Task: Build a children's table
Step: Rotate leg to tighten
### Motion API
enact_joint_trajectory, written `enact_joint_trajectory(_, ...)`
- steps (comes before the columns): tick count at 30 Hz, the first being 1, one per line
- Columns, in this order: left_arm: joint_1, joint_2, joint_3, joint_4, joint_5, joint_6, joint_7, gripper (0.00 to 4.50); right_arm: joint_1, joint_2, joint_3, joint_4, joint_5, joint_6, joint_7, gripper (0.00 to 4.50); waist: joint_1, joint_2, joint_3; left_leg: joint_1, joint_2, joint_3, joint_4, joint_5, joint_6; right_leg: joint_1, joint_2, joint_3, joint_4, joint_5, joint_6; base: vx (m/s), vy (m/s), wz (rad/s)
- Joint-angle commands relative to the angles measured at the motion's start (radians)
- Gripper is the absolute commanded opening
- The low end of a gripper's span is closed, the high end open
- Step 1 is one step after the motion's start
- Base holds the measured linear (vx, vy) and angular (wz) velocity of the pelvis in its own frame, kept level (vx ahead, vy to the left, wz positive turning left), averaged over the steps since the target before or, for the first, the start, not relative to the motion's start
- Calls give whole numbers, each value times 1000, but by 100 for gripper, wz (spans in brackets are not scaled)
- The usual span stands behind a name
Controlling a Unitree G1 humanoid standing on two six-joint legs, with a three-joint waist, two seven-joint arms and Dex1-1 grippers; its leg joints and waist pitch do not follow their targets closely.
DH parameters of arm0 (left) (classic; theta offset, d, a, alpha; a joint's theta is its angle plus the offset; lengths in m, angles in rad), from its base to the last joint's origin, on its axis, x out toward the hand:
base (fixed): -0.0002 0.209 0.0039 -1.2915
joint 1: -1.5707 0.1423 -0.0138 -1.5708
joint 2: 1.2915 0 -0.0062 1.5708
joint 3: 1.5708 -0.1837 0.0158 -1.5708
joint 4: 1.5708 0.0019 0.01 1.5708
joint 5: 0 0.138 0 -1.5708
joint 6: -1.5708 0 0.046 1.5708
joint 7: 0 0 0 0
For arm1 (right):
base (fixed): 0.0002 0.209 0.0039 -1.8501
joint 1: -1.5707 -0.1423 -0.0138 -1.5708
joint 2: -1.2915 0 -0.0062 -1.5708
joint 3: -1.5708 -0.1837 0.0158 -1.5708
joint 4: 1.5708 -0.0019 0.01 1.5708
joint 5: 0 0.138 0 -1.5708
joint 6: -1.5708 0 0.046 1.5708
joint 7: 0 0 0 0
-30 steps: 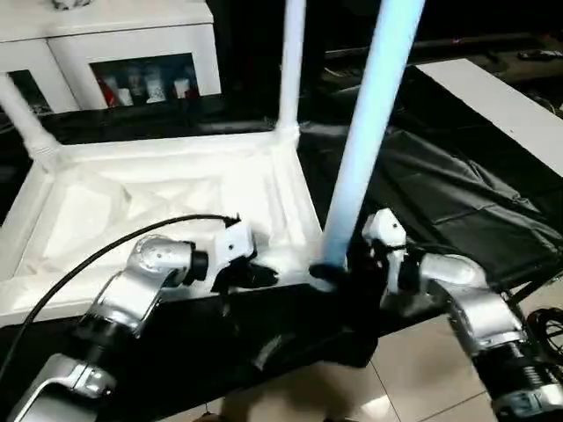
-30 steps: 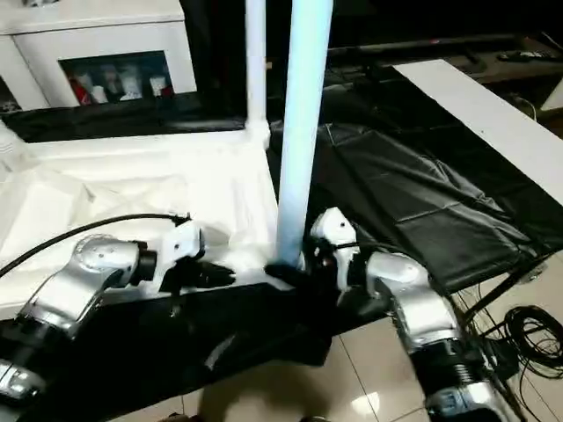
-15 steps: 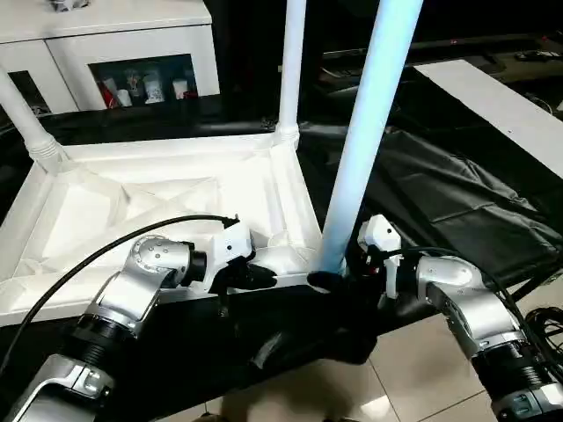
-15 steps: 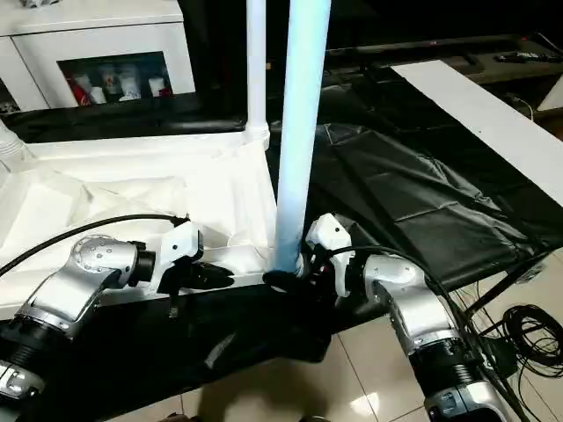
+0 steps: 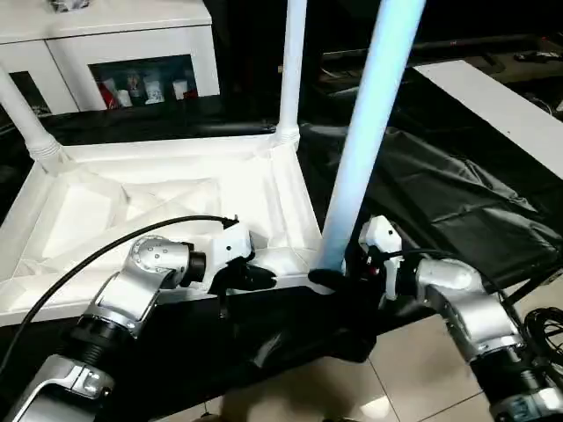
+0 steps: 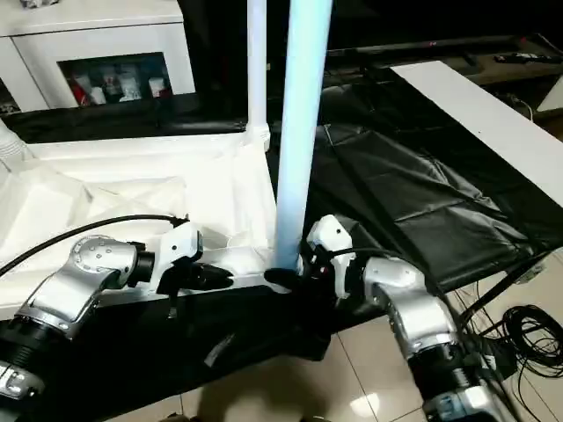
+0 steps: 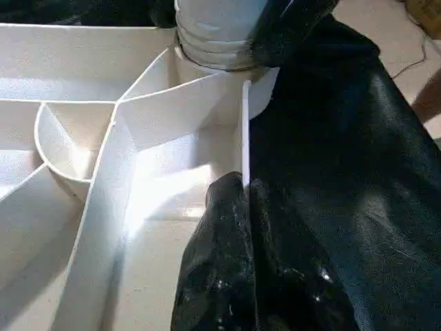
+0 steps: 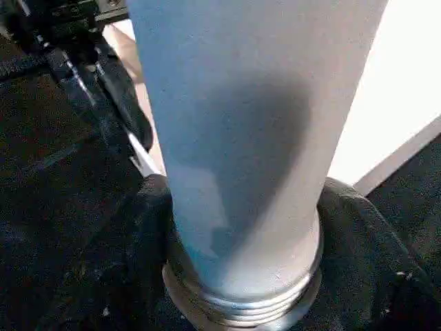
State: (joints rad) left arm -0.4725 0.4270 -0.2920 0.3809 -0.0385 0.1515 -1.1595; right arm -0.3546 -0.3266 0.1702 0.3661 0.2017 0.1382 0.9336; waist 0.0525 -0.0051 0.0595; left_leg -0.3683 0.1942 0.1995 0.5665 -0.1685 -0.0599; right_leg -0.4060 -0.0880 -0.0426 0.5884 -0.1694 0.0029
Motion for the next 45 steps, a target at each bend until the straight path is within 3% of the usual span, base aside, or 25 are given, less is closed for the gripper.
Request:
enact_joint_trajectory(1,-11,-43,-11,48,30,17,87,0,-5,37,-11,54,-25,8,-108,267,0,-6,-51,15,31,-13,-62,-272,30,35,-45,34,-72,-318,-203,0,0,0)
enact_joint_trajectory(2,-37,-89,-9,92,50,36,161,0,-21,95,-41,101,-36,5,-232,267,-2,-7,-50,15,32,-14,-64,-285,24,34,-46,34,-74,-340,-197,0,0,0)
enact_joint_trajectory(3,-37,-89,-9,92,50,36,161,0,-21,95,-41,101,-36,5,-232,267,-5,-6,-46,18,30,-15,-67,-322,5,26,-44,33,-81,-400,-181,0,0,0)
enact_joint_trajectory(5,-76,-157,-3,151,69,65,261,0,-43,177,-81,155,-40,8,-395,266,-11,-8,-48,19,28,-21,-68,-351,-14,28,-47,32,-83,-448,-161,0,0,0)
enact_joint_trajectory(6,-103,-200,5,189,75,82,324,0,-59,225,-101,185,-41,4,-482,266,-14,-8,-46,22,27,-20,-69,-365,-20,20,-46,33,-88,-468,-151,0,0,0)
enact_joint_trajectory(7,-121,-227,12,215,78,90,367,0,-74,250,-107,206,-49,0,-537,266,-16,-3,-48,22,25,-25,-69,-378,-25,23,-49,31,-89,-491,-143,0,0,0)
enact_joint_trajectory(9,-145,-259,20,247,82,101,421,0,-95,280,-113,235,-63,-8,-608,266,-22,-6,-46,20,23,-25,-69,-385,-24,20,-47,29,-94,-511,-131,0,0,0)
enact_joint_trajectory(11,-183,-316,22,298,93,119,502,0,-164,338,-126,320,-95,-32,-753,266,-24,-3,-46,23,22,-27,-70,-408,-22,17,-49,26,-103,-540,-115,0,0,0)
enact_joint_trajectory(15,-193,-333,15,315,104,122,518,0,-211,361,-109,380,-126,-50,-800,266,-24,-2,-51,16,22,-29,-74,-403,-10,24,-47,22,-104,-496,-104,0,0,0)
enact_joint_trajectory(18,-188,-329,20,307,110,122,506,0,-223,370,-101,405,-124,-101,-730,266,-23,-7,-51,15,22,-26,-74,-402,5,24,-47,25,-99,-452,-126,0,0,0)
enact_joint_trajectory(21,-181,-318,19,296,110,130,484,0,-206,371,-103,373,-115,-129,-682,336,-19,-7,-51,13,23,-22,-73,-382,18,25,-48,29,-98,-428,-134,0,0,0)
enact_joint_trajectory(23,-171,-298,15,281,110,131,448,0,-183,364,-110,320,-93,-139,-619,343,-17,-5,-50,12,24,-22,-73,-378,25,26,-49,29,-98,-422,-136,0,0,0)
enact_joint_trajectory(24,-169,-290,13,279,106,134,434,0,-177,357,-106,307,-94,-150,-606,357,-19,-8,-51,2,24,-24,-76,-354,28,34,-49,28,-92,-402,-137,0,0,0)
enact_joint_trajectory(27,-152,-250,-3,256,101,138,370,0,-149,309,-72,238,-75,-153,-509,386,-19,-7,-51,6,25,-22,-74,-347,36,33,-48,28,-93,-393,-145,0,0,0)
enact_joint_trajectory(30,-115,-180,-27,195,92,125,255,0,-87,205,-25,100,-36,-87,-334,391,-17,-8,-51,7,26,-19,-73,-326,49,33,-46,30,-93,-380,-152,0,0,0)
enact_joint_trajectory(31,-104,-158,-32,173,87,123,220,0,-67,167,-13,65,-30,-77,-279,391,-14,-6,-50,0,28,-22,-75,-304,54,43,-47,29,-90,-358,-154,0,0,0)
enact_joint_trajectory(33,-83,-115,-41,128,77,126,158,0,-32,96,-1,16,-28,-72,-181,391,-13,-5,-52,4,32,-18,-72,-281,64,39,-45,31,-82,-297,-173,27,-9,1)
enact_joint_trajectory(36,-71,-86,-47,100,69,132,114,0,-13,61,-7,-11,-22,-61,-123,391,-14,-4,-55,4,31,-14,-66,-230,77,39,-42,30,-71,-208,-218,36,-8,1)
enact_joint_trajectory(41,-28,7,-72,0,39,147,-19,0,13,-18,13,-78,4,-34,-6,391,-12,-4,-57,7,33,-12,-61,-169,102,45,-40,29,-57,-103,-259,0,0,0)
enact_joint_trajectory(45,-7,43,-72,-38,31,149,-56,0,20,-46,34,-101,20,-15,43,391,-12,-2,-53,9,35,-11,-64,-191,92,43,-42,30,-61,-147,-258,0,0,0)
